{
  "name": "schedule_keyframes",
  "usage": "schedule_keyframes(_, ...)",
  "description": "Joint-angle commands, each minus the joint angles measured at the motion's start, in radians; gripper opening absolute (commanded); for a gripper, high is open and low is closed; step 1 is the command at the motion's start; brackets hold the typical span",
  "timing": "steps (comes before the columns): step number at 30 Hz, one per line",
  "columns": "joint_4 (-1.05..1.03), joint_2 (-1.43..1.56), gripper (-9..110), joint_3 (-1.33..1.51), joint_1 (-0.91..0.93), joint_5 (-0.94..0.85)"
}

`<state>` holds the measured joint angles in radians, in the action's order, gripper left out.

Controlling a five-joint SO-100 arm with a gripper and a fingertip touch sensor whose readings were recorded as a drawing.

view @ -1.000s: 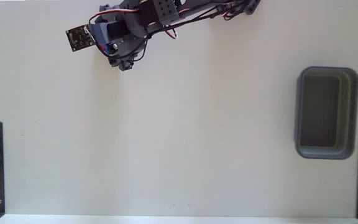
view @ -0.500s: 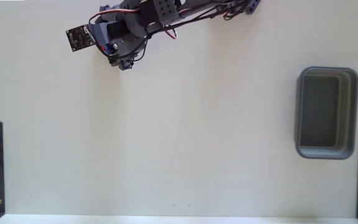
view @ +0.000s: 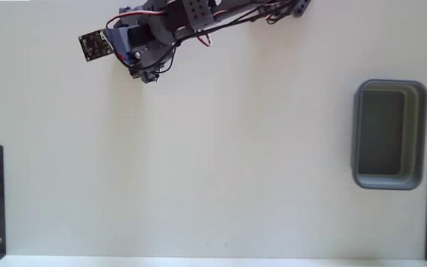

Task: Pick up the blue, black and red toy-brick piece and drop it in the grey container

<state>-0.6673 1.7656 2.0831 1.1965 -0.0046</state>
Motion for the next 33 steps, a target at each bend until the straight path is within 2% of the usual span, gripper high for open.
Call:
schedule_keyframes(1,0.016,0.02,89,0.001,0.013,0.005)
schedule_keyframes(33,0.016,0.02,80,0.001,0.013,0.005)
